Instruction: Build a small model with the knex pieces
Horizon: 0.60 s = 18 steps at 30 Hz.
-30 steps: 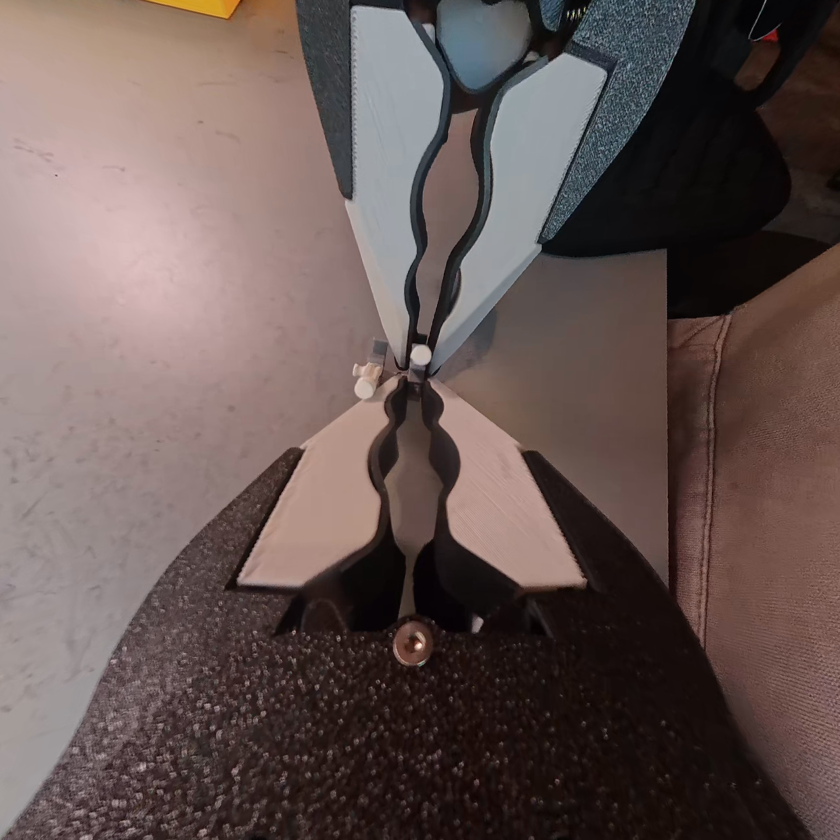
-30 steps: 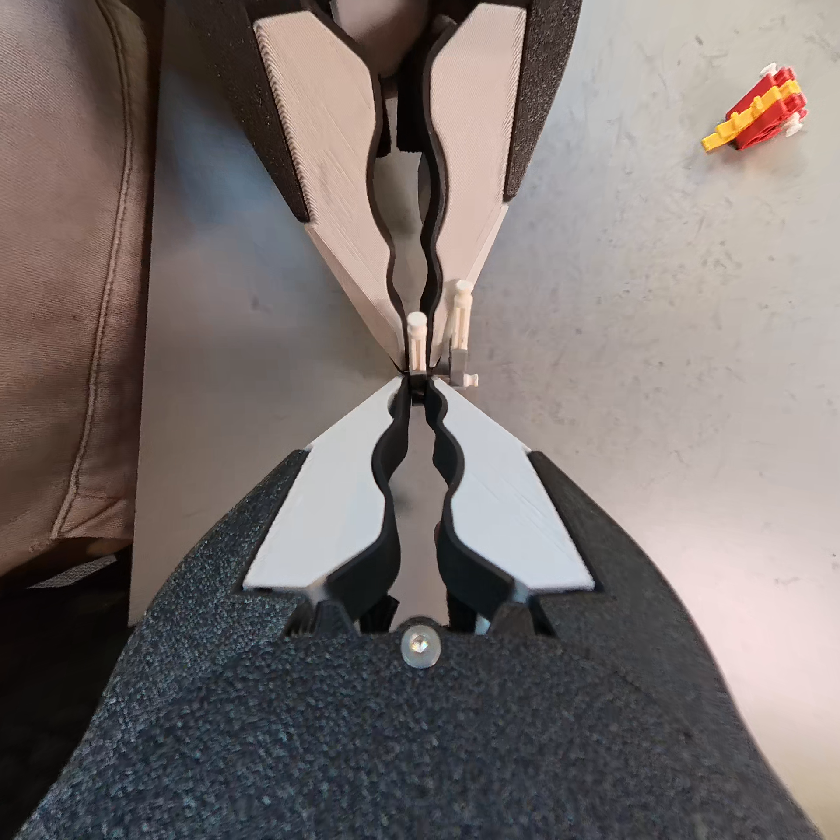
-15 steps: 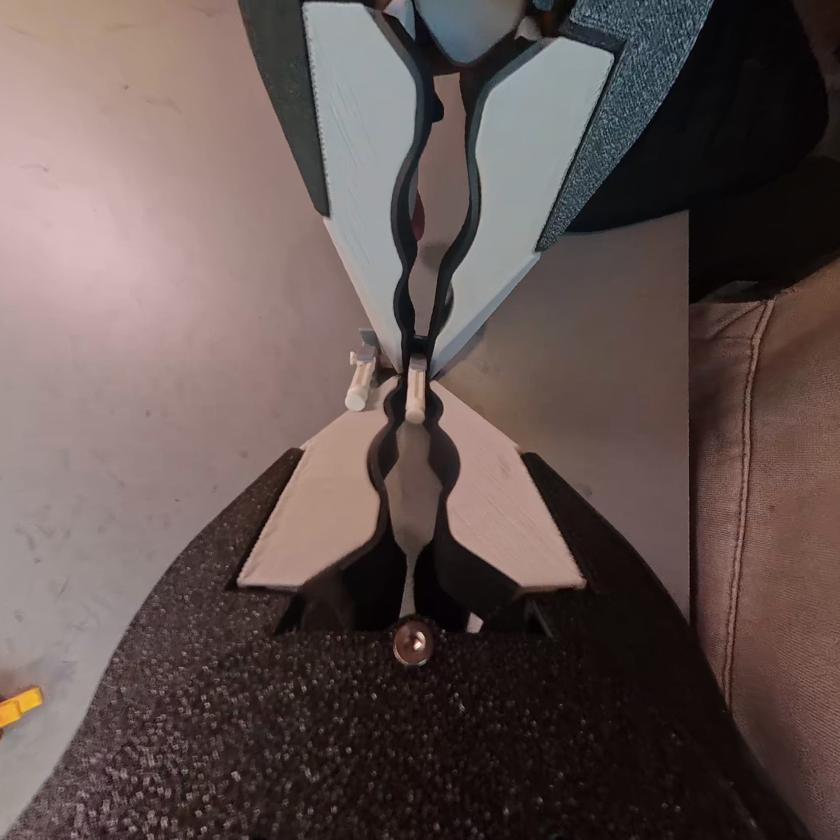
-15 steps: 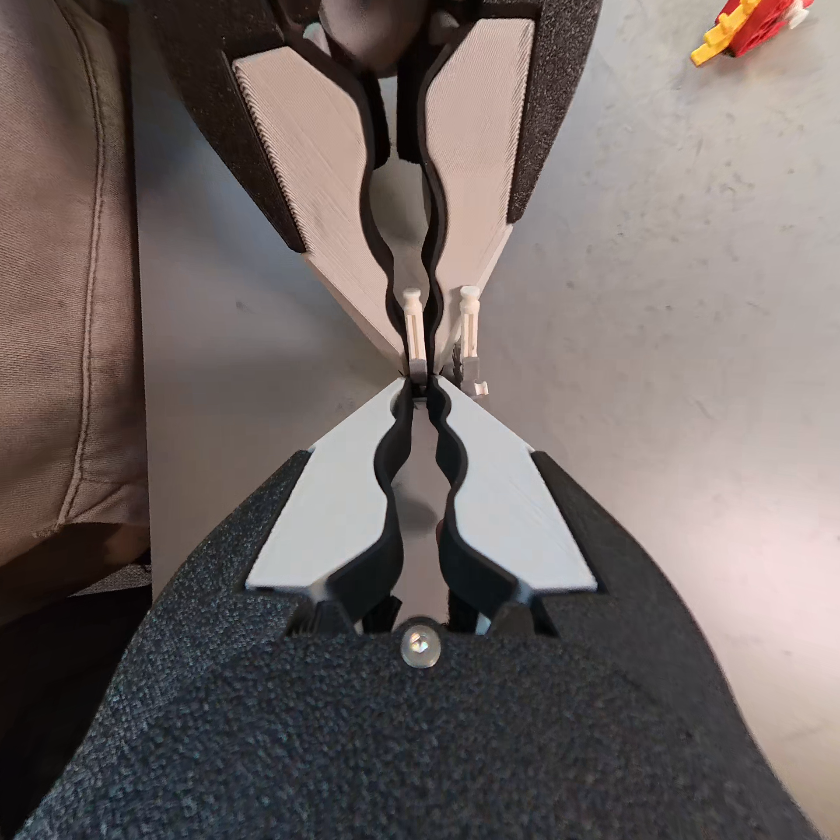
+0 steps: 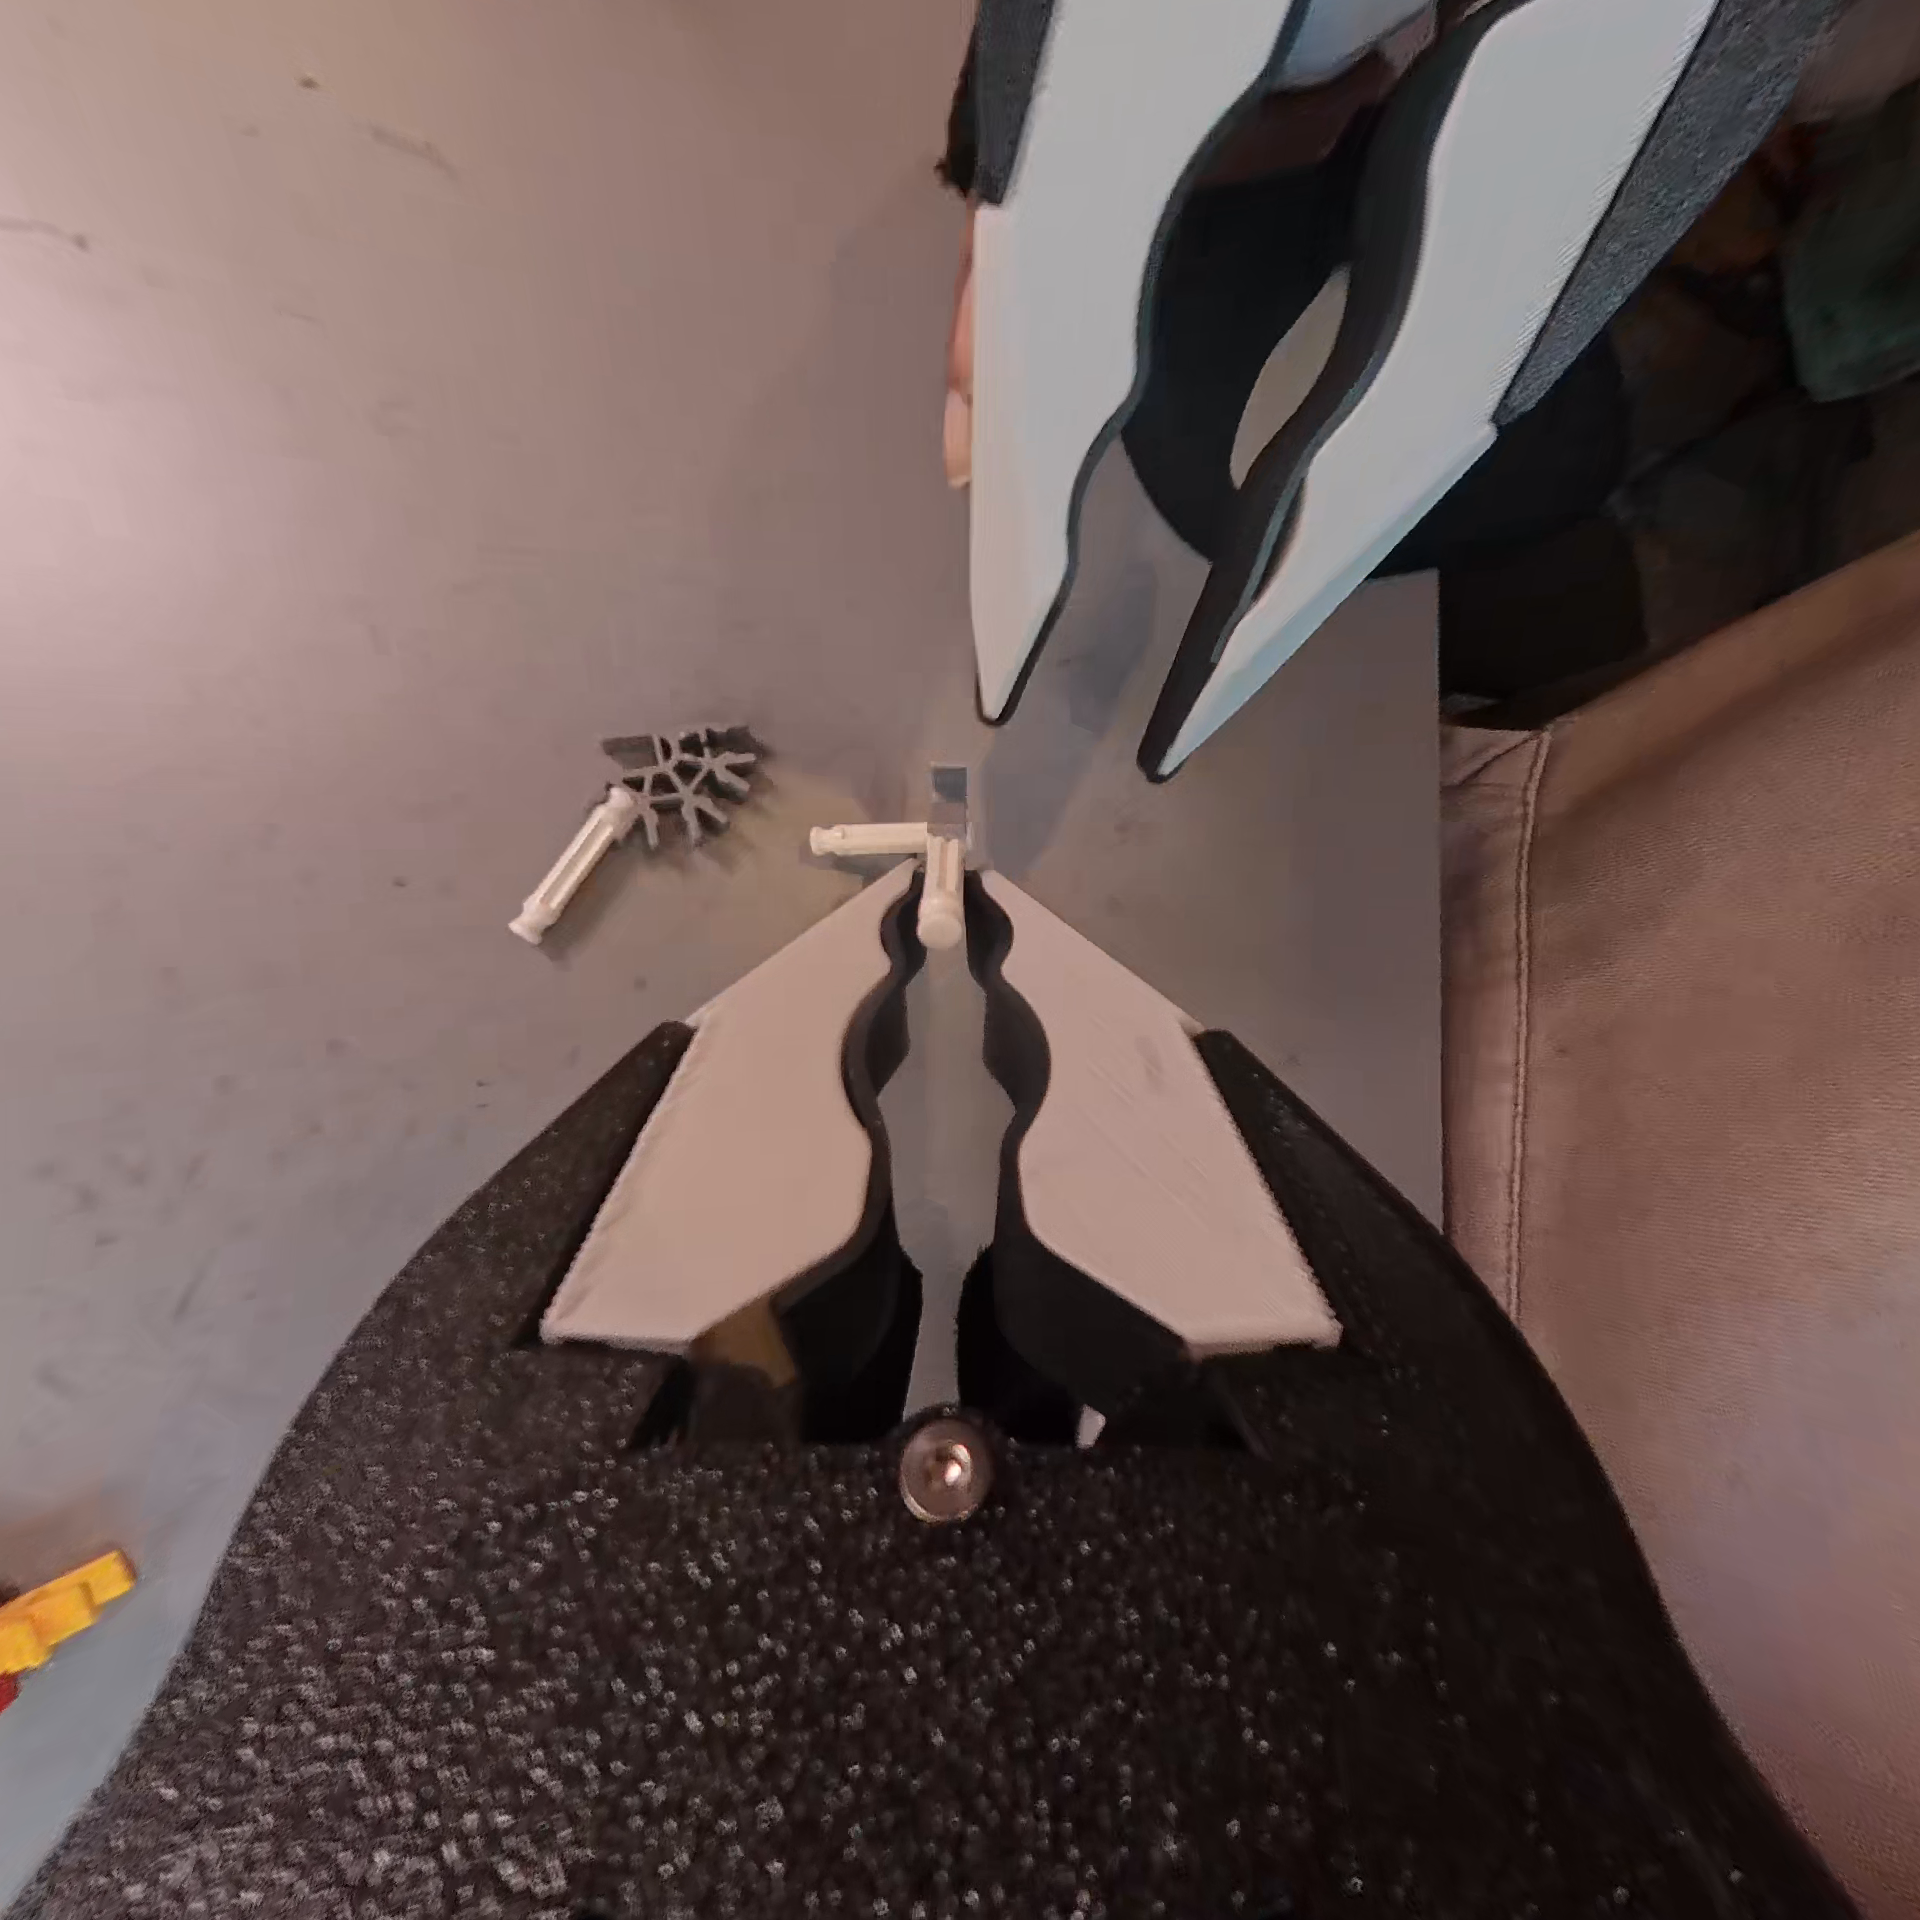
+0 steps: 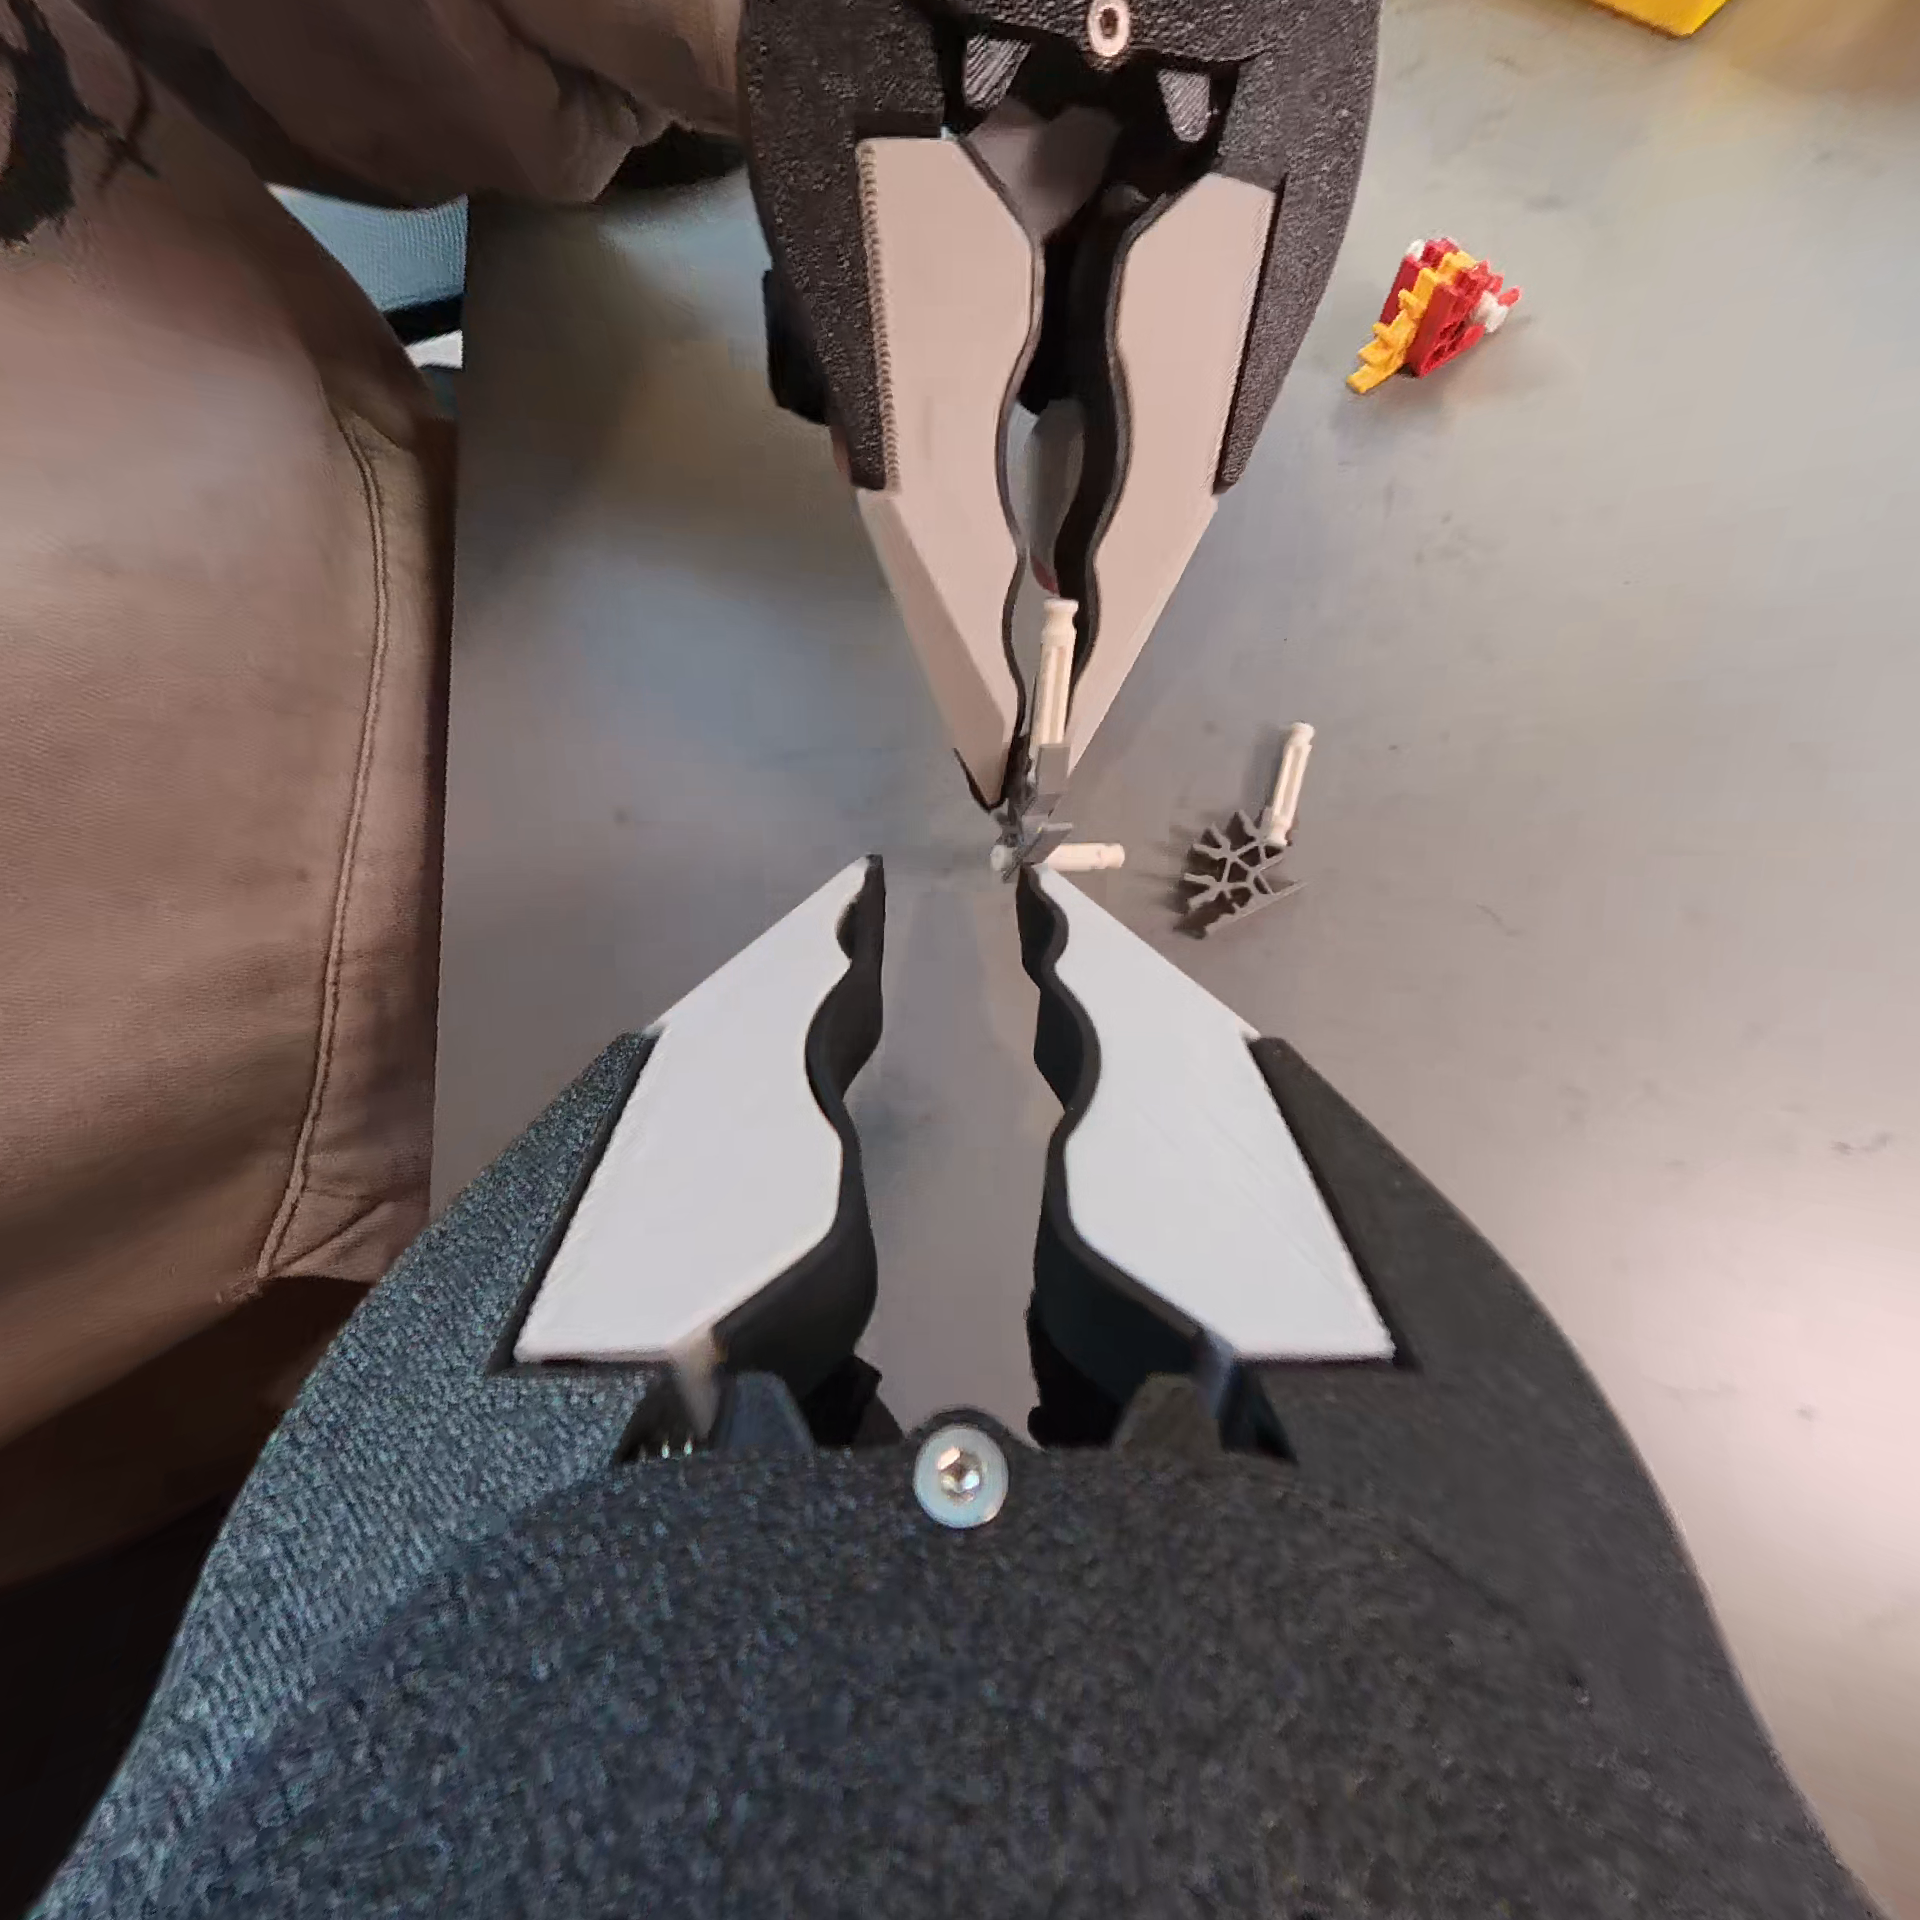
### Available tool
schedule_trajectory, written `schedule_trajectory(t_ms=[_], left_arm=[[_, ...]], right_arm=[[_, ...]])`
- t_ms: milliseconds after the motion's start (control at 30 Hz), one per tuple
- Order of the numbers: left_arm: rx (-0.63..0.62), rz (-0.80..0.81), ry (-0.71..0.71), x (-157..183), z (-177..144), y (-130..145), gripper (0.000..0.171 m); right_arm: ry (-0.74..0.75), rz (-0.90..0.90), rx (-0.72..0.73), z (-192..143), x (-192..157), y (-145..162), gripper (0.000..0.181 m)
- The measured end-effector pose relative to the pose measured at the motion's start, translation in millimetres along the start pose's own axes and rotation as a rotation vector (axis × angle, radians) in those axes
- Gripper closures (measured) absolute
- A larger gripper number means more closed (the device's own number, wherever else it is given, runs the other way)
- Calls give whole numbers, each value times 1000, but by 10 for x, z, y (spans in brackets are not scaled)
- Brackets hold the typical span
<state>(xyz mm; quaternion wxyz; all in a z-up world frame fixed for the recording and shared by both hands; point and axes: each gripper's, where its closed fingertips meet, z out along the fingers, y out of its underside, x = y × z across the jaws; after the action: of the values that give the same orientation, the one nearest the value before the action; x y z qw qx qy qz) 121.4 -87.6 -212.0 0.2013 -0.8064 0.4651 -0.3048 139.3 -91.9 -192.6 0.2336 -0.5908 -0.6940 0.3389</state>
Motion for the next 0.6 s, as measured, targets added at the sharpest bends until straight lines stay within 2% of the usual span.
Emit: schedule_trajectory(t_ms=[200, 367, 467, 600], left_arm=[[6, -27, 34, -29, 16, 49, 165], [98, -97, 99, -29, -71, 34, 165], [101, -82, 68, -69, -95, 95, 165], [29, -9, -14, -80, -17, 219, 165]], right_arm=[[81, -11, -18, -52, 24, 80, 160], [143, -25, -8, -45, 114, 82, 160], [160, -57, -11, -4, 134, 51, 160], [156, -101, -37, 144, 134, 2, 166]])
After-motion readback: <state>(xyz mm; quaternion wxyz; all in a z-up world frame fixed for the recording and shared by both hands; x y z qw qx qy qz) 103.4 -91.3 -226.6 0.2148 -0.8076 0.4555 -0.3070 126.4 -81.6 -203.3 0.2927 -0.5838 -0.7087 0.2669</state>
